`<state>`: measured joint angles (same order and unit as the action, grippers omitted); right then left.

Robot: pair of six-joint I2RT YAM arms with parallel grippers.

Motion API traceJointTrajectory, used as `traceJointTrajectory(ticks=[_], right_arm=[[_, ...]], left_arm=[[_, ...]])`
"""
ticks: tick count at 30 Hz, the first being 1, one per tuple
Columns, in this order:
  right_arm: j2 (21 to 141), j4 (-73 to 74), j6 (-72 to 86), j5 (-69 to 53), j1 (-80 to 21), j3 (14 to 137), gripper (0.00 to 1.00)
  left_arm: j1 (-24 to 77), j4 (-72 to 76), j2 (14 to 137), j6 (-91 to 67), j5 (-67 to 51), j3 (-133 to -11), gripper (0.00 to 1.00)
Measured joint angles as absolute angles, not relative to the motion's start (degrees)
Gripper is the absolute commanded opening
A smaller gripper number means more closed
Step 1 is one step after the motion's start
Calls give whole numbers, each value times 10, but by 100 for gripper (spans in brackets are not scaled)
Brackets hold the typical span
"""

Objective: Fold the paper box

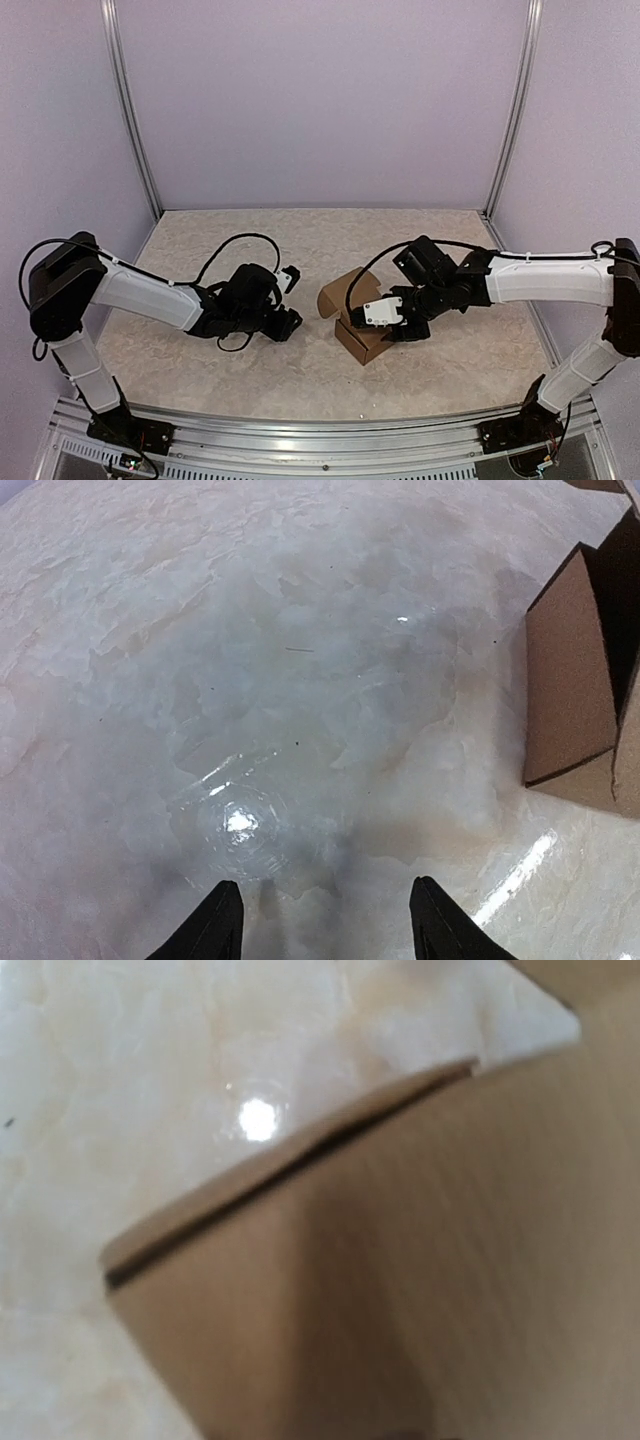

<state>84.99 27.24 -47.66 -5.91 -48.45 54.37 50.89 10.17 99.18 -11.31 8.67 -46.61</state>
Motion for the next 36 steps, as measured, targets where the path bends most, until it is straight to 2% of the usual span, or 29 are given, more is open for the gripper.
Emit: traceJointTrajectory(ticks=[7, 12, 20, 27, 30, 36], right_arm=[[901, 250, -514, -42, -504, 545, 45], [896, 213, -529, -34, -509, 525, 35], [817, 11, -552, 69, -567, 363, 24], [794, -131, -607, 163, -622, 271, 26], [794, -181, -631, 197, -640, 242, 33], [801, -303, -693, 254, -663, 172, 38]], left_arm=[[471, 106, 992, -155, 42, -461, 56], [435, 134, 999, -197, -17, -452, 56], [411, 179, 1050, -239, -99, -473, 57], [390, 211, 1065, -257, -138, -485, 57], [382, 223, 1065, -261, -144, -483, 56], [367, 241, 1066, -271, -180, -481, 55]])
